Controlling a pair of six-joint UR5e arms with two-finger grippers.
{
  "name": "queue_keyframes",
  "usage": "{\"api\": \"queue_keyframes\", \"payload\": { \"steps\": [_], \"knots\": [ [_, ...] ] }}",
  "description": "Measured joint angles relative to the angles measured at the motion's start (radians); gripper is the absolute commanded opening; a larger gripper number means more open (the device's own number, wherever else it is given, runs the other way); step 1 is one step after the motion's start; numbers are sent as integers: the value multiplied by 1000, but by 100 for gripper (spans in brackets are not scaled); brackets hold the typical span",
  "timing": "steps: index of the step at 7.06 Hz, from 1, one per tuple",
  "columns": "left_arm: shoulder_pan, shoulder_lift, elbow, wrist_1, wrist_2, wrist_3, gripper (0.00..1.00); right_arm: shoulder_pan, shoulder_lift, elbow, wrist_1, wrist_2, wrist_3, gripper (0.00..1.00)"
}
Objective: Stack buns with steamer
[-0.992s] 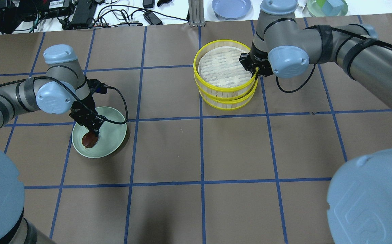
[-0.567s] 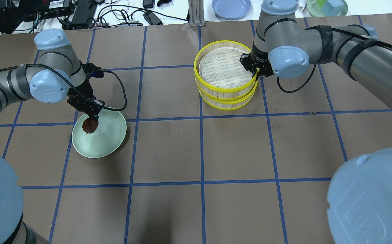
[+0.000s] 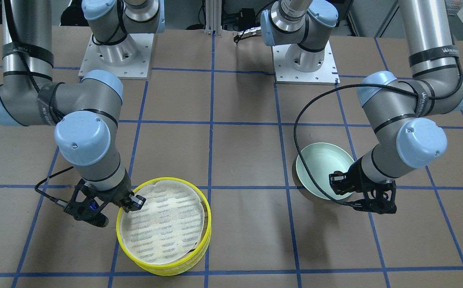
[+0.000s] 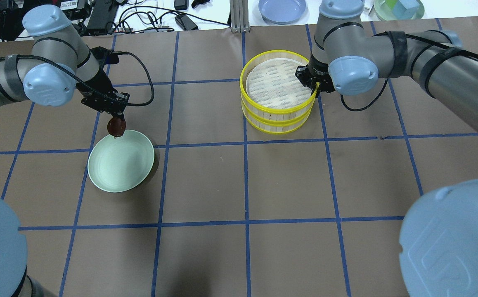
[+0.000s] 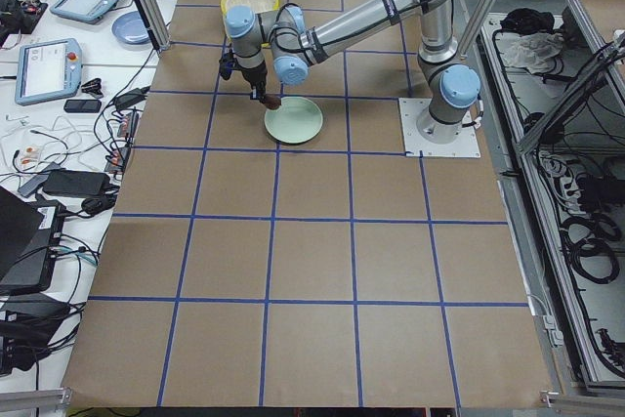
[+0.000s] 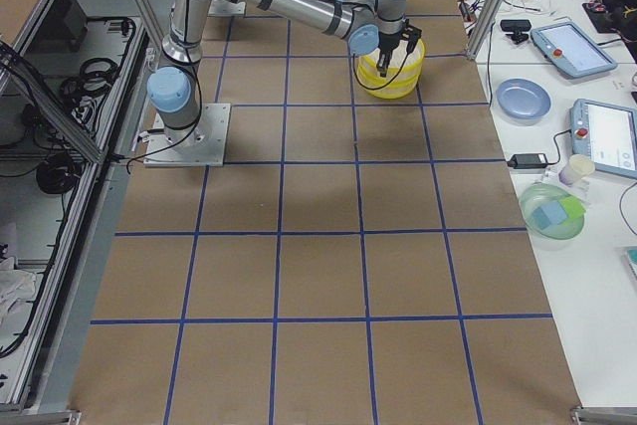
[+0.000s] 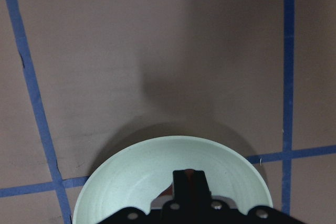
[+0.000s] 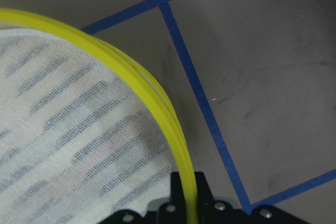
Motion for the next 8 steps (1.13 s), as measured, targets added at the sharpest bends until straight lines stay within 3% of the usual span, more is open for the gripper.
{"api": "queue_keyframes", "payload": {
  "steps": [3,4,5,6,7,8],
  "knots": [
    [-72,7,64,4,-15,-162,0,-1,1,0,-6,-2,-1,0],
    [-110,12,92,6,-48,-273,0,-1,1,0,-8,-2,0,0],
    [-144,14,118,27,-114,-408,0,-1,2,1,-8,-2,0,6],
    [-167,11,137,77,-222,-557,0,-1,4,1,-7,-3,1,18],
    [-182,6,146,143,-327,-692,0,-1,6,2,-4,-3,1,52],
    [-203,-5,147,214,-403,-808,0,-1,6,2,-3,-3,-2,96]
  ]
}}
